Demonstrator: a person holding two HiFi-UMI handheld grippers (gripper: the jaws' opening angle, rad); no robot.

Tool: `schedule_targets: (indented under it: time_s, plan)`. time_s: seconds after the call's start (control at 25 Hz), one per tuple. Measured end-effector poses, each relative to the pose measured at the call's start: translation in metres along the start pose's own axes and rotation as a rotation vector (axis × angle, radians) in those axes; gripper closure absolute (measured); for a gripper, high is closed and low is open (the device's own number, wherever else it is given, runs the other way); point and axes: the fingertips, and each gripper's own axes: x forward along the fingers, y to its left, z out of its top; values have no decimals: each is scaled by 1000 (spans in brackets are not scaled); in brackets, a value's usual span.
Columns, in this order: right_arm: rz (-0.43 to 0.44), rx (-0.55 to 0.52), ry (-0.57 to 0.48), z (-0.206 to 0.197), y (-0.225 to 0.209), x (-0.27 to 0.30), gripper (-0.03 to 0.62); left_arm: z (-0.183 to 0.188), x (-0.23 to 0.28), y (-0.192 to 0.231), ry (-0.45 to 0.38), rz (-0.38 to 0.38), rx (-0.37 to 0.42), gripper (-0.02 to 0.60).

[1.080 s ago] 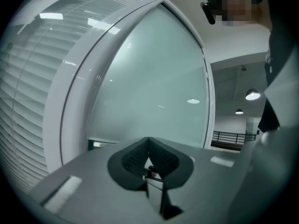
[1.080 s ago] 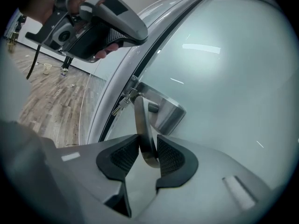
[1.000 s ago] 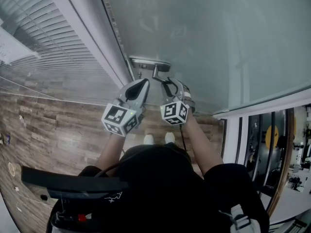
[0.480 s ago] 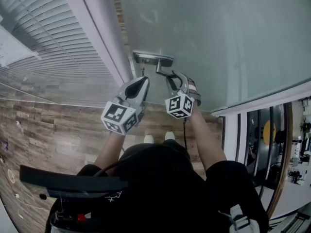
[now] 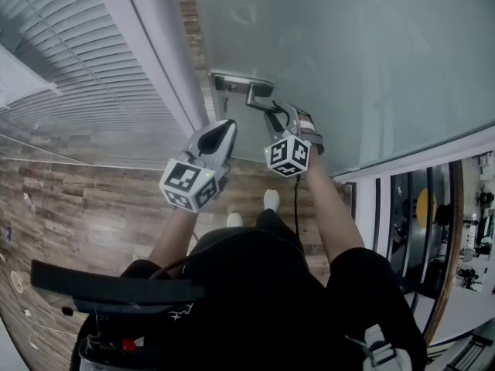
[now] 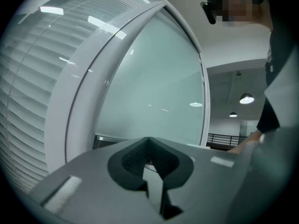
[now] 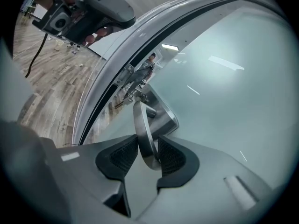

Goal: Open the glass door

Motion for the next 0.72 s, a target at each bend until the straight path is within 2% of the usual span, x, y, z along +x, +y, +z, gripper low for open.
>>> schedule_targets:
  time_s: [0.16,0.32,0.44,0.6,0.72]
  plan:
    - [55,1,-19,0,-2,8,462,-3,7,0,5,11,3,581]
    - [104,-61,-21,6,-14,15,465,5,22,4,8,31,0,581]
    - [146,-64,-39,2,-13,22,468,3,35,6,6,41,5,581]
    - [172,-61,-54,-11,-10,40,471,-8,56,15,9,58,3,581]
    - [187,-65,-70,-8,-20,50,474,2,72,22,7,72,6,581]
